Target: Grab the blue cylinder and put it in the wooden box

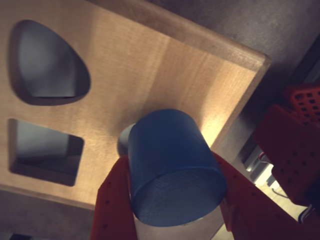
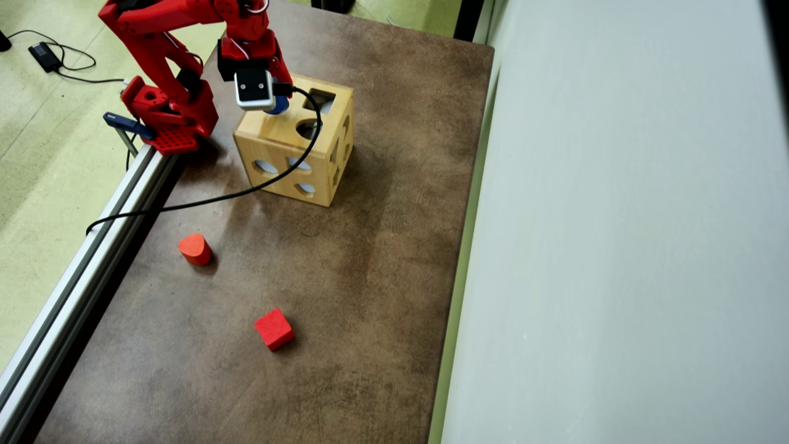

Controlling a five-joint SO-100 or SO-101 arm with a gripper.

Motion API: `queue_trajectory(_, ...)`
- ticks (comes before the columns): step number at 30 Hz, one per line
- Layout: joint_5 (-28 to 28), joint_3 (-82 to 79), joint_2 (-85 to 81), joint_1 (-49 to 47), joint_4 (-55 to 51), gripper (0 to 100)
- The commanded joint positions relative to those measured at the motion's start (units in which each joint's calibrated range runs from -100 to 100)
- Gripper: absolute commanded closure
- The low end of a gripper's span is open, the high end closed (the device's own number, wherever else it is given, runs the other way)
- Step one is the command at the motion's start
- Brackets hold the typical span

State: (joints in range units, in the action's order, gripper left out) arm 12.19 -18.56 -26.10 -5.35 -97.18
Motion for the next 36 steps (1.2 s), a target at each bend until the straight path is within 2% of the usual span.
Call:
queue_trajectory(1, -0.20, -1.93, -2.73, -0.37, -0.09, 96)
queue_trajectory(17, -0.88, -2.37, -2.05, -0.52, 3.05, 96)
queue_trajectory(24, -3.61, -2.82, -1.97, -7.20, 5.22, 96)
queue_trajectory(36, -3.52, -3.00, -2.05, -6.90, 4.25, 96)
